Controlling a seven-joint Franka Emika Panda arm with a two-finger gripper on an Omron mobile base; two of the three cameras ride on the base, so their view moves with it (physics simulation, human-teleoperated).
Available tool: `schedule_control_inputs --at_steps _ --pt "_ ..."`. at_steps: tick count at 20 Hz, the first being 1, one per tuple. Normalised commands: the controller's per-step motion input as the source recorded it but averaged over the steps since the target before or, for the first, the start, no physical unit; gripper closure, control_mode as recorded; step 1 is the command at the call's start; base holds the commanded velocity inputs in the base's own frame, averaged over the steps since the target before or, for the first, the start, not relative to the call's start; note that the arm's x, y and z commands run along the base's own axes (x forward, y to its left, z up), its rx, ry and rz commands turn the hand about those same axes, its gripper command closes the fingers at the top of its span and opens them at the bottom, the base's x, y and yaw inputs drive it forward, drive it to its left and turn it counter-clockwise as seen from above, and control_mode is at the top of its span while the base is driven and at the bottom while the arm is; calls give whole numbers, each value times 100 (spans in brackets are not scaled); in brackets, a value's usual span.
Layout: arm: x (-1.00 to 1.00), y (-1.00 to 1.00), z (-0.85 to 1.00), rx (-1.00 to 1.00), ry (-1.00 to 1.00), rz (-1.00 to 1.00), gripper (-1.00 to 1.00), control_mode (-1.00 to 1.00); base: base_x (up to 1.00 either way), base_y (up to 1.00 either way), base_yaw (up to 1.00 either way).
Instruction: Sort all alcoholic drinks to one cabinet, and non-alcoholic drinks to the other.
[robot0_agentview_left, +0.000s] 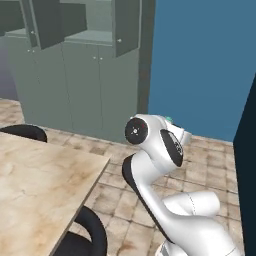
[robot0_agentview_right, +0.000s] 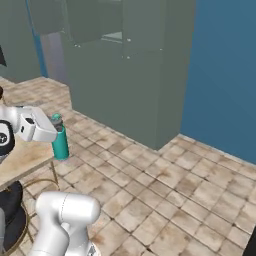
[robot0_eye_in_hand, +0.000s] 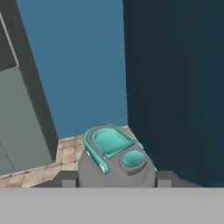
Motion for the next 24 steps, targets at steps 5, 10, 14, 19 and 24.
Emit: schedule_control_inputs --at_steps 5,10,14,19,24 --pt "0 0 0 0 0 0 100 100 78 -28 37" --pt "0 0 0 0 0 0 100 100 78 -31 37" --pt "0 0 0 0 0 0 100 100 84 -29 34" --pt "0 0 0 0 0 0 100 100 82 -15 24" --pt "0 0 0 0 0 0 100 100 80 -6 17"
